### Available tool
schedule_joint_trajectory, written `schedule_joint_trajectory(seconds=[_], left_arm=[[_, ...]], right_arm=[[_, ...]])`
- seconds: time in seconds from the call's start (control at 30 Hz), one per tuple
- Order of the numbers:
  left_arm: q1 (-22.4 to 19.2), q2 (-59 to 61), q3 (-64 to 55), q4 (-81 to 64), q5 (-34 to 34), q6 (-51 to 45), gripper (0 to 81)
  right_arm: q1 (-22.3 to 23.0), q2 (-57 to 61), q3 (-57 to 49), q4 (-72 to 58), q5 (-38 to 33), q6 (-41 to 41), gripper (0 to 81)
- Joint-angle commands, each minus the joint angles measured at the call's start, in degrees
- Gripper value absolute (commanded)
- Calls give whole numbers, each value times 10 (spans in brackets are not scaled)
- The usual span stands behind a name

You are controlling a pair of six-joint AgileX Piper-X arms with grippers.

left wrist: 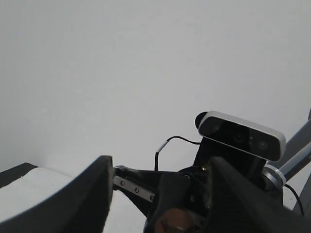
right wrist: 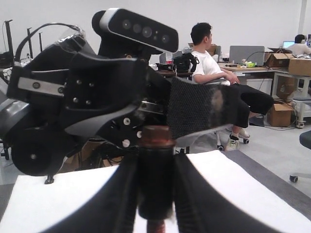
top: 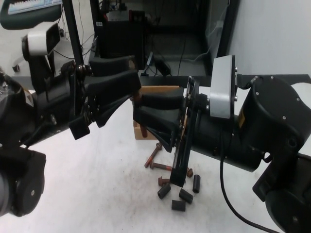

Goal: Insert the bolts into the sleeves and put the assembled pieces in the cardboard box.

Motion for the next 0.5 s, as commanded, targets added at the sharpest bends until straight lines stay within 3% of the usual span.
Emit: schedule_joint_trajectory(seconds=[0.0,0.2,0.27,0.37,0.47], left_arm=[[2,-4,-6,-6,10,-12,540],[14,-5,-6,-34,-22,-9,539],[33,-10,-8,-71,-46,-15,488],[61,-29,-12,-93,-83,-21,303],[97,-52,-11,-93,-94,-8,2]], right_arm=[[-1,-4,-2,-12,-4,-2,8],[-1,-4,-2,3,1,-2,8],[-6,-4,-2,31,3,-2,8],[-16,-4,-2,79,6,-2,8],[-28,-4,-2,88,39,-12,8]])
